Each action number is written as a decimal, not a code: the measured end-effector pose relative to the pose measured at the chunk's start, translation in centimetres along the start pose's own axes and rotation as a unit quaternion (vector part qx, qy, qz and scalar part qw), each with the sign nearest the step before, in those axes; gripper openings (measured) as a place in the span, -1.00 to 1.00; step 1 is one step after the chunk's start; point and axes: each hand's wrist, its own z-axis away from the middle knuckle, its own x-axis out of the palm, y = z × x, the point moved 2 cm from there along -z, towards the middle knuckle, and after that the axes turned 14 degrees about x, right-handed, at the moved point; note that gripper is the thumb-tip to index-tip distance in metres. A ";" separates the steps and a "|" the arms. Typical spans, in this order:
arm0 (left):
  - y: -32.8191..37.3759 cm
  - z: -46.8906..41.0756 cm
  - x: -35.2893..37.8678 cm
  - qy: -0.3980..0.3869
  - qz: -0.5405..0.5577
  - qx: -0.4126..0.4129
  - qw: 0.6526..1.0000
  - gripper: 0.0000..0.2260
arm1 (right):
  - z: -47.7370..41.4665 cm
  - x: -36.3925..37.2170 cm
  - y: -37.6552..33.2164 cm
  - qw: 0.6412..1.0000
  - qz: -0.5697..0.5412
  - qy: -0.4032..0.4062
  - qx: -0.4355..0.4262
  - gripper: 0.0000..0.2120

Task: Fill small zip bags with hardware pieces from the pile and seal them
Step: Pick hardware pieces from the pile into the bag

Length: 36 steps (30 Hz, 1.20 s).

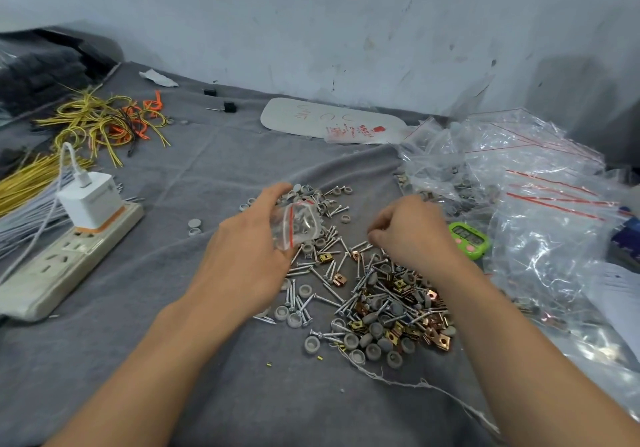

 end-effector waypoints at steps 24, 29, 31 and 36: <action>0.3 0.0 0.7 -0.019 -0.024 0.005 1.000 -0.35 | 3.3 0.0 -2.1 0.872 -0.416 -0.239 -0.100 -0.74; 0.2 0.2 0.7 -0.012 0.000 0.003 1.000 -0.37 | 5.0 1.7 -5.0 0.889 -0.391 -0.207 -0.117 -0.77; 0.0 0.1 0.6 -0.007 0.003 -0.001 1.000 -0.40 | 5.3 1.9 -5.5 0.885 -0.390 -0.225 -0.119 -0.74; -0.3 0.0 0.0 0.003 -0.011 -0.016 1.000 -0.41 | 1.4 -2.7 0.4 0.950 -0.308 -0.039 -0.024 -0.76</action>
